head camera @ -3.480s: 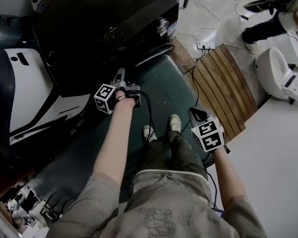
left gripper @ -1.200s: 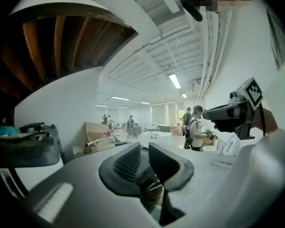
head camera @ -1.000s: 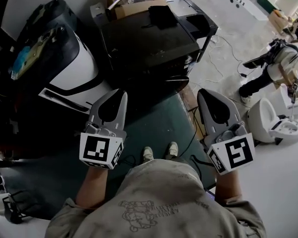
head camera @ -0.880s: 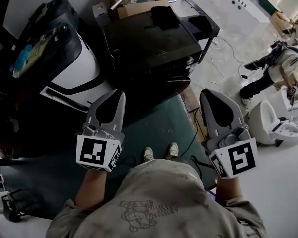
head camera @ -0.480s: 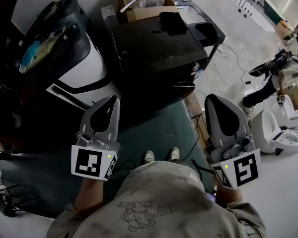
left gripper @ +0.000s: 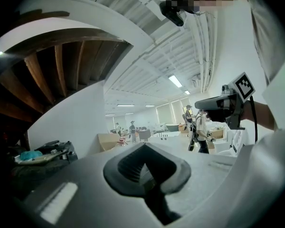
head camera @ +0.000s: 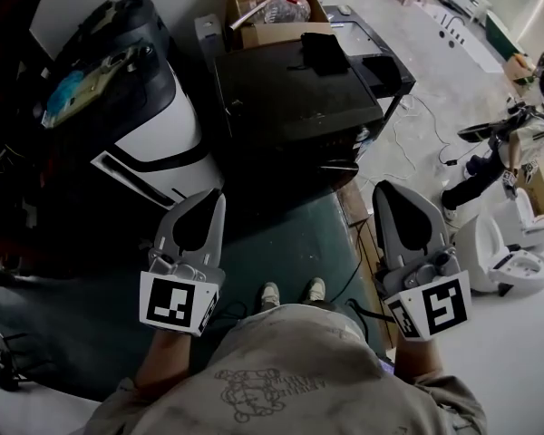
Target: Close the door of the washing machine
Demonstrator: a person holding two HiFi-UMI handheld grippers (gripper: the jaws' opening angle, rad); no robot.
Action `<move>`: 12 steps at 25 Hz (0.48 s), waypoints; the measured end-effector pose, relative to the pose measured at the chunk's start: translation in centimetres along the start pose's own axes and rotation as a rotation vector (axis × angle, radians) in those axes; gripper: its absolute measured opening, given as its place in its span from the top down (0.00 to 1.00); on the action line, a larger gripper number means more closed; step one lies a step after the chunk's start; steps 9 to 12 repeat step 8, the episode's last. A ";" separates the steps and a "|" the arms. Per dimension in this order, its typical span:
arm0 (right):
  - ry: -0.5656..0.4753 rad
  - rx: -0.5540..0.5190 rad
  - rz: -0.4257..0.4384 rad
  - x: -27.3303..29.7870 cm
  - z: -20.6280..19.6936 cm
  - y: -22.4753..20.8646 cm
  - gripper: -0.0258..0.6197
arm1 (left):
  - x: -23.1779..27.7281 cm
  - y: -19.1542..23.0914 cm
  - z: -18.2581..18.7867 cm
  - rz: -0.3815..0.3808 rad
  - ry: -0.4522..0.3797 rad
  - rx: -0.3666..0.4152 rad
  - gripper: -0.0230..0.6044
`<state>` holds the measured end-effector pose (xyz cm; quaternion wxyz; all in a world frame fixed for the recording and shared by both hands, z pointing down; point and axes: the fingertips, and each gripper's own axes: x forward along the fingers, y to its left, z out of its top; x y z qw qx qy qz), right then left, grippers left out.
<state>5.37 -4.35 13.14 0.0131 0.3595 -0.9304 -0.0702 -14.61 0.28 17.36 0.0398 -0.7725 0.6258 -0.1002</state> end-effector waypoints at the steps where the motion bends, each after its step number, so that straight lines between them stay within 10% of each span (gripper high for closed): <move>1: 0.007 -0.002 0.002 0.1 -0.1 0.2 0.92 | -0.1 0.1 -0.4 0.001 0.009 -0.003 0.96; 12: 0.032 -0.010 0.032 1.1 -0.7 1.3 0.92 | -0.2 0.8 -1.9 -0.008 0.031 -0.029 0.96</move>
